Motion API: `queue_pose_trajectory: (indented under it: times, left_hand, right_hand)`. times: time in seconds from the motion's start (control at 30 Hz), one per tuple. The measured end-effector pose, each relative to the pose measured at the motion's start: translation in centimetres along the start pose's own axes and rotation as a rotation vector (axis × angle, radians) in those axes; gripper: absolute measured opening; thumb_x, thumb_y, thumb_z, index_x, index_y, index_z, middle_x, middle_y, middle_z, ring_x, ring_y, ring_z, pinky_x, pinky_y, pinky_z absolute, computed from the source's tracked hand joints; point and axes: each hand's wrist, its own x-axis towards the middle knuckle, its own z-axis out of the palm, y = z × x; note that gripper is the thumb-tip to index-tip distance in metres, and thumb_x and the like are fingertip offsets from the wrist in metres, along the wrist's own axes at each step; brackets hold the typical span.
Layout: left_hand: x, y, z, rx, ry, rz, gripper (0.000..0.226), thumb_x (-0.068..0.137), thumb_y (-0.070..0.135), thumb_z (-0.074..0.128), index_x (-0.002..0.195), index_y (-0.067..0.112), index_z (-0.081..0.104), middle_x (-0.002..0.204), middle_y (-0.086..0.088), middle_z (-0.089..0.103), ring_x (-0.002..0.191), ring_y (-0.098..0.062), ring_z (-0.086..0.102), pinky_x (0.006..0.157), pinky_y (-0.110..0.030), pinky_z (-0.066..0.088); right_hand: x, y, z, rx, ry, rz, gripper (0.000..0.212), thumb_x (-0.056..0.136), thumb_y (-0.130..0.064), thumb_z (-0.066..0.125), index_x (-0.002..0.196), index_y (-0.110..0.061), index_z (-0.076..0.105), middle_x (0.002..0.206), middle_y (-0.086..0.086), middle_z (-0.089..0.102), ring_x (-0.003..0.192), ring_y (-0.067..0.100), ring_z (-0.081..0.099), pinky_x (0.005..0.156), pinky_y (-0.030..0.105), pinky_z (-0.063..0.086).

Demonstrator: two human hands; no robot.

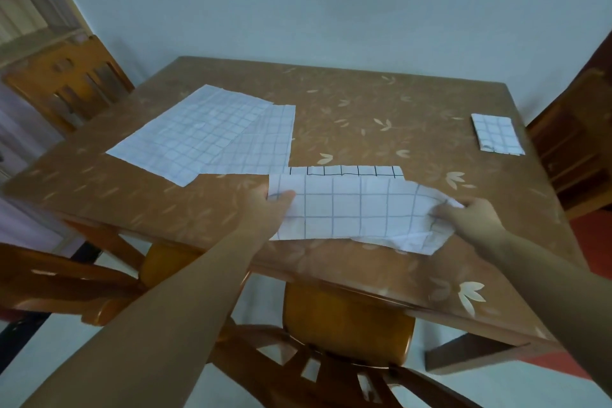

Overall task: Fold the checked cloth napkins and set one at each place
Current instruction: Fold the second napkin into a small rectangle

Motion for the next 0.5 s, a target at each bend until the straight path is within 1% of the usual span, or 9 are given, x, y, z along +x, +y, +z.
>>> queue_pose_trajectory:
  times: [0.07,0.13,0.17,0.23,0.27,0.33,0.37,0.43,0.5]
  left_hand:
    - [0.7,0.0,0.3,0.020,0.032,0.020,0.015,0.093,0.027,0.064,0.104,0.021,0.057,0.093,0.006,0.057,0.088,-0.012,0.054,0.072,-0.021,0.042]
    - [1.3,0.1,0.4,0.046,0.057,0.041,0.014,0.093,0.027,0.065,0.105,0.022,0.059,0.089,0.009,0.055,0.088,-0.011,0.052,0.066,-0.014,0.039]
    - [1.8,0.0,0.5,0.043,0.064,0.033,0.012,0.092,0.027,0.065,0.102,0.021,0.061,0.085,0.011,0.055,0.087,-0.012,0.052,0.066,-0.016,0.040]
    - [2.8,-0.2,0.5,-0.004,0.077,0.006,0.009,0.089,0.029,0.069,0.088,0.022,0.064,0.082,0.010,0.061,0.088,-0.015,0.058,0.073,-0.025,0.048]
    - [3.2,-0.2,0.5,-0.051,0.073,-0.025,0.012,0.085,0.034,0.072,0.084,0.024,0.066,0.085,0.008,0.066,0.090,-0.016,0.062,0.078,-0.030,0.052]
    - [3.9,-0.3,0.3,-0.135,0.016,-0.104,0.032,0.072,0.048,0.079,0.093,0.026,0.071,0.096,0.006,0.072,0.096,-0.015,0.066,0.085,-0.037,0.055]
    - [4.1,-0.4,0.4,-0.165,-0.026,-0.148,0.038,0.069,0.050,0.081,0.097,0.025,0.071,0.100,0.005,0.072,0.097,-0.016,0.067,0.086,-0.039,0.056]
    - [4.4,-0.8,0.7,-0.191,-0.106,-0.212,0.034,0.073,0.041,0.082,0.099,0.022,0.070,0.104,0.002,0.072,0.098,-0.019,0.068,0.087,-0.040,0.056]
    - [4.6,-1.3,1.0,-0.173,-0.155,-0.254,0.039,0.074,0.037,0.082,0.105,0.016,0.070,0.106,0.000,0.072,0.100,-0.022,0.067,0.090,-0.042,0.055]
  right_hand:
    - [1.0,0.0,0.2,0.131,0.009,0.018,0.023,0.080,-0.011,0.074,0.101,-0.005,0.066,0.097,0.007,0.066,0.085,0.024,0.062,0.077,0.036,0.051]
    - [1.9,0.4,0.4,0.110,-0.047,0.066,0.023,0.081,-0.009,0.073,0.102,-0.008,0.063,0.103,0.008,0.065,0.093,0.026,0.062,0.084,0.040,0.051]
    - [2.4,0.8,0.6,0.093,-0.077,0.102,0.025,0.081,-0.009,0.073,0.104,-0.007,0.062,0.105,0.010,0.065,0.096,0.028,0.063,0.087,0.041,0.052]
    - [3.4,1.1,0.7,0.119,-0.104,0.162,0.035,0.078,-0.015,0.075,0.109,-0.003,0.063,0.109,0.012,0.067,0.099,0.032,0.065,0.092,0.048,0.052]
    - [4.0,1.1,0.7,0.161,-0.118,0.173,0.039,0.078,-0.016,0.075,0.112,-0.002,0.063,0.111,0.013,0.067,0.099,0.033,0.066,0.092,0.050,0.053]
    - [4.8,0.6,0.8,0.278,-0.144,0.192,0.039,0.082,-0.013,0.071,0.118,-0.001,0.061,0.113,0.013,0.068,0.098,0.034,0.067,0.091,0.051,0.053]
    - [5.1,0.3,0.8,0.331,-0.154,0.202,0.038,0.085,-0.012,0.069,0.120,-0.002,0.060,0.114,0.013,0.068,0.099,0.034,0.067,0.091,0.051,0.053]
    - [5.9,0.0,0.8,0.387,-0.181,0.223,0.035,0.088,-0.012,0.065,0.122,-0.005,0.060,0.114,0.012,0.069,0.100,0.033,0.067,0.090,0.049,0.053]
    - [6.7,0.1,0.8,0.393,-0.216,0.270,0.033,0.090,-0.014,0.063,0.122,-0.007,0.060,0.113,0.012,0.070,0.101,0.033,0.067,0.091,0.049,0.052]
